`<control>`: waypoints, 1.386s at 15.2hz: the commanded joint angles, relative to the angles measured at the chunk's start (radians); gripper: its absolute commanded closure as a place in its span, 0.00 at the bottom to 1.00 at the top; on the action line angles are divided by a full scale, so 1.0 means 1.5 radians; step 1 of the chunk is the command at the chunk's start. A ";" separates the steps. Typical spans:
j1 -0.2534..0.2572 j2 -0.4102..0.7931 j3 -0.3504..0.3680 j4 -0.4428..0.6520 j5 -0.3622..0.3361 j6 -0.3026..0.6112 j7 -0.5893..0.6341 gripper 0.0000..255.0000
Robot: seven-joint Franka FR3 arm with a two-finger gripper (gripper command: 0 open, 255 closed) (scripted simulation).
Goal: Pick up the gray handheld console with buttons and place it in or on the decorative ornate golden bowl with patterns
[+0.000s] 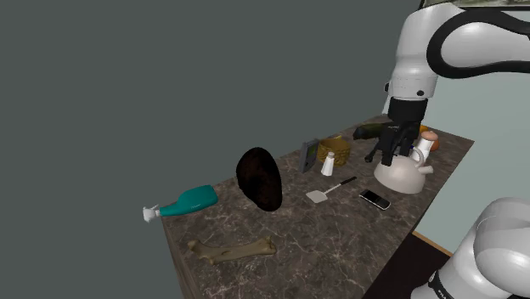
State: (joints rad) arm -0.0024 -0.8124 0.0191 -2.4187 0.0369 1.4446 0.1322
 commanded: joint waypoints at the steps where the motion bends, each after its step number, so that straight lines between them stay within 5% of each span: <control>1: 0.000 0.000 0.000 0.000 0.000 0.000 0.000 0.00; 11: -0.060 0.226 0.024 0.069 0.017 0.191 0.152 0.00; 21: -0.109 0.451 0.017 0.205 0.007 0.313 0.294 0.00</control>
State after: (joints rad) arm -0.1605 -0.1754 0.0461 -2.1403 0.0487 1.8979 0.5484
